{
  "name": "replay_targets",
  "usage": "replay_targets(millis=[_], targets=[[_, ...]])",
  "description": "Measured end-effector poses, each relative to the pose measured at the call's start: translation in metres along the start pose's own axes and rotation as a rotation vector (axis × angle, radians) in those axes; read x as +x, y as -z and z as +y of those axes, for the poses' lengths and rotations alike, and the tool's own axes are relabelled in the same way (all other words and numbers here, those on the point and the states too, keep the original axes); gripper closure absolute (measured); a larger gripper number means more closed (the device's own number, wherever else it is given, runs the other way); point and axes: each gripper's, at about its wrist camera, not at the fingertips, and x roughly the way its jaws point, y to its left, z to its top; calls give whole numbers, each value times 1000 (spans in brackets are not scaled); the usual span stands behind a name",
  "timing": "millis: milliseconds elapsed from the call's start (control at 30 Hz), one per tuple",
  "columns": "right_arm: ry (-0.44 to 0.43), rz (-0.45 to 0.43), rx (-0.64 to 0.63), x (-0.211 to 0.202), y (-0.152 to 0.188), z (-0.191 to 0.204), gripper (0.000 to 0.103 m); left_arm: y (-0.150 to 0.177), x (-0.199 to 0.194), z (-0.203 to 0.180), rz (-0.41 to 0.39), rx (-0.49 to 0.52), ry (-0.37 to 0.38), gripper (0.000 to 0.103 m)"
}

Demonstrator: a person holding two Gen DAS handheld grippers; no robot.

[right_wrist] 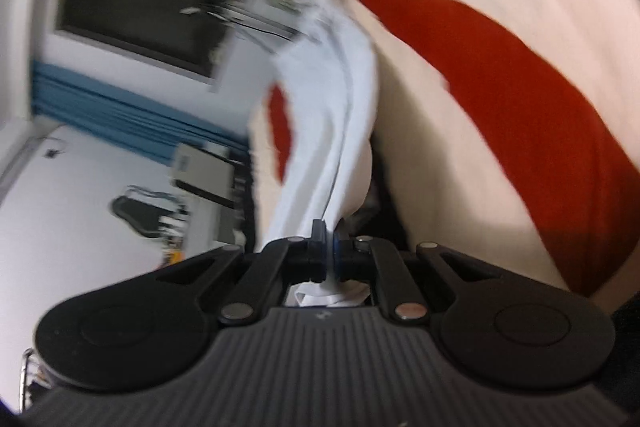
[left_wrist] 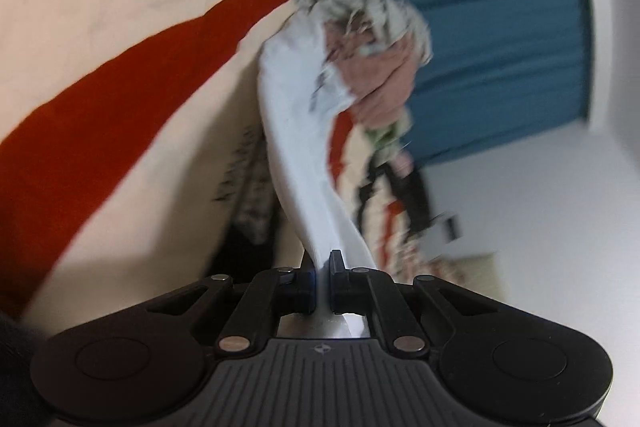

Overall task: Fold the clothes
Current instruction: 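Grasp the strip end with the right gripper while the left gripper holds the other end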

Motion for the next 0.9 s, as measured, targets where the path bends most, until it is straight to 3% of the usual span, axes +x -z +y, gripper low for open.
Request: replay_targets(millis=[233,333,467,567,700,800,900], targets=[[-79,-21,-128,-56,-5,56,97,29,-56,-29,24,-28,10,97],[-70,-7,-144,-78,10,54,97,41,-80,-42,35,-39,13,97],[-33,12,-115,-83,26,33,97,58,-82,-20,75,-119,-28,97],[0,28,-45,-60,22,20,97,48,-63,-11,81,-161,-66,97],[44,-3,43,-10,-9,20,97,8,-19,-15,33,-188,-114,97],[72,-57,75,37,-36,29,97,-36,32,-30,-16,-150,-153,97],[93,-99,75,84,-67,34,97,-84,85,-49,-54,-39,-200,97]])
